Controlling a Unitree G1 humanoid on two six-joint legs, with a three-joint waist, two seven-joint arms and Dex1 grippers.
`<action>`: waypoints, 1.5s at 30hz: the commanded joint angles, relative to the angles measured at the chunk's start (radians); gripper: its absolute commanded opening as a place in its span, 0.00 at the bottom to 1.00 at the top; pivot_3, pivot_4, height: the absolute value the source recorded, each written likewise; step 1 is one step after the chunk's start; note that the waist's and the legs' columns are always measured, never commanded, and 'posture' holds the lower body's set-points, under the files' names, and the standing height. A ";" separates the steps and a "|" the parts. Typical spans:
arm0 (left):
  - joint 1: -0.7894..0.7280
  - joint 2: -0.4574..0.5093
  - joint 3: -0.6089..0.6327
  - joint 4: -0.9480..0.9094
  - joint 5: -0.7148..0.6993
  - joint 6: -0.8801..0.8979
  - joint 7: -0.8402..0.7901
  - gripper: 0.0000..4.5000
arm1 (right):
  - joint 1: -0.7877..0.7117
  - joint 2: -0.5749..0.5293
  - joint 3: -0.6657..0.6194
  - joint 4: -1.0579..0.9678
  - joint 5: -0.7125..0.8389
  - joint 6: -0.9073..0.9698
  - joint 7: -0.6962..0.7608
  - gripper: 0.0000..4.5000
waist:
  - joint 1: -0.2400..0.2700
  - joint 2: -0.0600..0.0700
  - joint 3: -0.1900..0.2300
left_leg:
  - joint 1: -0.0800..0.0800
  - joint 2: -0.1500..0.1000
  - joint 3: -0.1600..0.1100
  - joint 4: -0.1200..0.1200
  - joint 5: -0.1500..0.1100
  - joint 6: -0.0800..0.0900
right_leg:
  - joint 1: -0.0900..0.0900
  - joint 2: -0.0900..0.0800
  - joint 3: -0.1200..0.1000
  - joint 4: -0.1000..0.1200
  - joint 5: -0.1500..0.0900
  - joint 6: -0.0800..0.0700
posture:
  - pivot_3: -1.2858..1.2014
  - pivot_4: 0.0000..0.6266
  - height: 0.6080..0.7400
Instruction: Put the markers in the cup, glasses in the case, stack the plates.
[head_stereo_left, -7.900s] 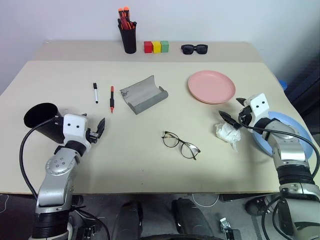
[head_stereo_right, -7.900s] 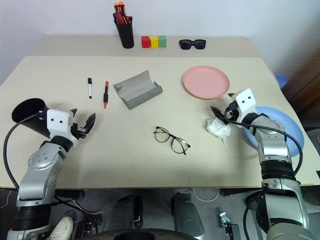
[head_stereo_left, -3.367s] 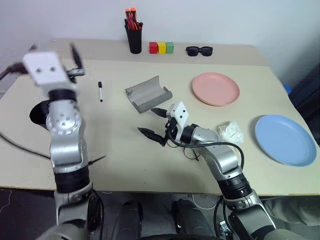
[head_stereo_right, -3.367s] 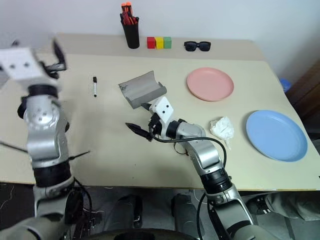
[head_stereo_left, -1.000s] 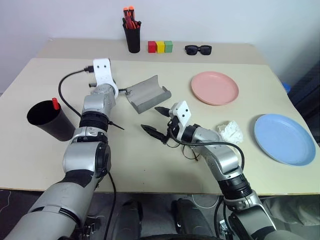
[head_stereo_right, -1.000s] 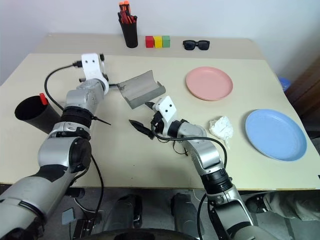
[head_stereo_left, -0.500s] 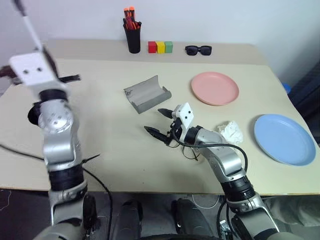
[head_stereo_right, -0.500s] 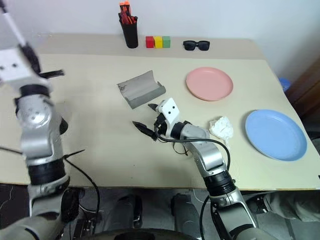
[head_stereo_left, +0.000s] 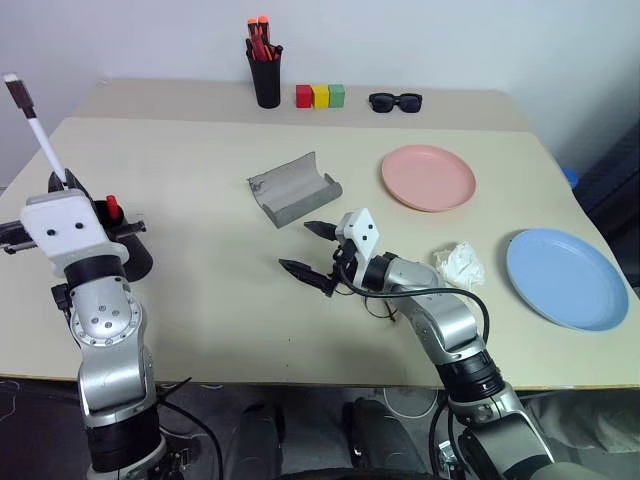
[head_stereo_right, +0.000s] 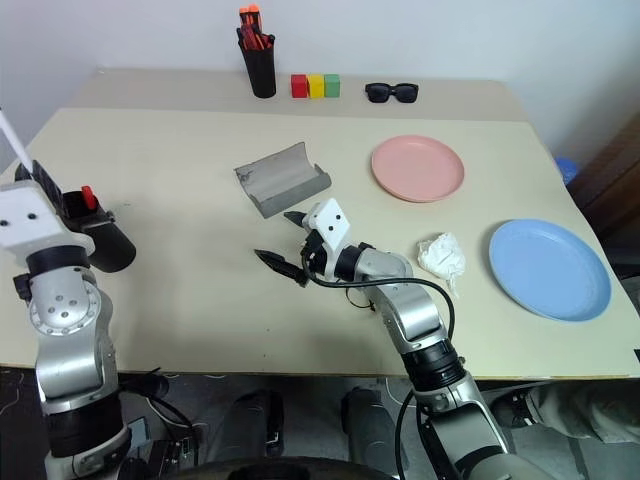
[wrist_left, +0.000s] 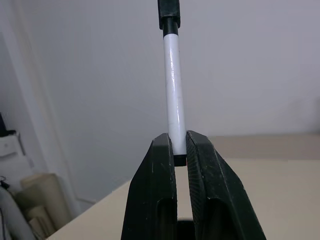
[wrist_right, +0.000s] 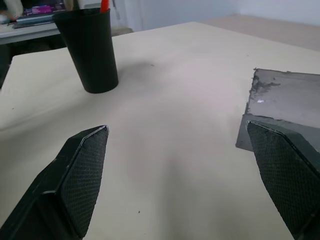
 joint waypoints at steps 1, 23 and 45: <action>0.022 -0.007 0.000 -0.024 0.022 -0.042 0.006 0.01 | -0.010 0.000 -0.010 -0.039 0.026 -0.005 0.013 1.00 | 0.000 0.000 0.000 | 0.000 0.000 0.000 0.000 0.000 0.000 | 0.000 0.000 0.000 0.000 0.000 0.000 | 0.52 0.24 0.89; 0.085 -0.080 -0.010 0.093 0.052 -0.128 0.055 0.01 | -0.004 -0.004 -0.007 -0.055 0.053 0.009 0.041 1.00 | 0.000 0.000 0.000 | 0.000 0.000 0.000 0.000 0.000 0.000 | 0.000 0.000 0.000 0.000 0.000 0.000 | 0.52 0.24 0.89; -0.023 -0.018 -0.022 0.039 0.040 -0.154 0.006 0.47 | -0.019 -0.001 -0.026 -0.044 0.047 -0.002 0.021 1.00 | 0.001 0.000 0.000 | 0.000 0.000 0.000 0.000 0.000 0.000 | 0.000 0.000 0.000 0.000 0.000 0.000 | 0.52 0.24 0.89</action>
